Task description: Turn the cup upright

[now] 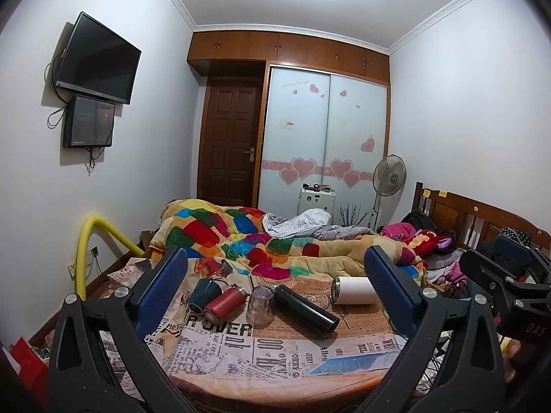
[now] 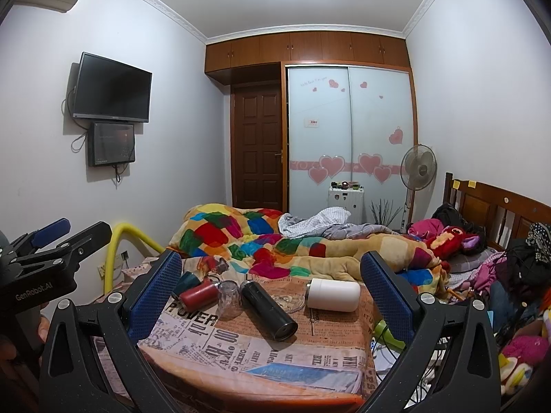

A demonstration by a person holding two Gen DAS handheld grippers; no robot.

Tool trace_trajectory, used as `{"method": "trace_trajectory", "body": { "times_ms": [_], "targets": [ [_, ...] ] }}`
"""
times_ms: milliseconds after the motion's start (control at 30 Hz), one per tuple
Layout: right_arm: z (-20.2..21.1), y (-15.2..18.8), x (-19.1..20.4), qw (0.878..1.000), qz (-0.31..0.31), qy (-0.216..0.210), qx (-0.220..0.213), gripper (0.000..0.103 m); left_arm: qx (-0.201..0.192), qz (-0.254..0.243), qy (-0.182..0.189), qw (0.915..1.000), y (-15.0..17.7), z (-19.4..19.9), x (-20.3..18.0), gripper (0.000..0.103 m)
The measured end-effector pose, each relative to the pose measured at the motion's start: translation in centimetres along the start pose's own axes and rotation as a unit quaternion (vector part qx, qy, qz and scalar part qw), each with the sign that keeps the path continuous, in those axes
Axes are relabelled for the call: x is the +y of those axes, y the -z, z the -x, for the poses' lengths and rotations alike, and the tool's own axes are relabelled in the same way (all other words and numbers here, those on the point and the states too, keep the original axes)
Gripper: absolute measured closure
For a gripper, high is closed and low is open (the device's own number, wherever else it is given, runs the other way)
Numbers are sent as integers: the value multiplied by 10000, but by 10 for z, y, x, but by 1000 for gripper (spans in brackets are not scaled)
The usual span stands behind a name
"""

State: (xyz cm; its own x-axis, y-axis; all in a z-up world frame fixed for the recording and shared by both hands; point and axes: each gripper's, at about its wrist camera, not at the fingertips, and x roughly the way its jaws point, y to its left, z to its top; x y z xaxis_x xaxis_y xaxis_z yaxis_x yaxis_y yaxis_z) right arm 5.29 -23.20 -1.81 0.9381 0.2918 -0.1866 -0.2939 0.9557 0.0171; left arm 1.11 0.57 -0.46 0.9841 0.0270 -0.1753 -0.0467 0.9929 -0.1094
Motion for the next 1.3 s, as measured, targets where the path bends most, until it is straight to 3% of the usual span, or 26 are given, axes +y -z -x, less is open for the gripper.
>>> {"method": "trace_trajectory", "body": {
  "times_ms": [1300],
  "targets": [
    [-4,12,8,10000,5,-15,36,0,35,-7,-29,10000,3,1,2,0]
  ]
}}
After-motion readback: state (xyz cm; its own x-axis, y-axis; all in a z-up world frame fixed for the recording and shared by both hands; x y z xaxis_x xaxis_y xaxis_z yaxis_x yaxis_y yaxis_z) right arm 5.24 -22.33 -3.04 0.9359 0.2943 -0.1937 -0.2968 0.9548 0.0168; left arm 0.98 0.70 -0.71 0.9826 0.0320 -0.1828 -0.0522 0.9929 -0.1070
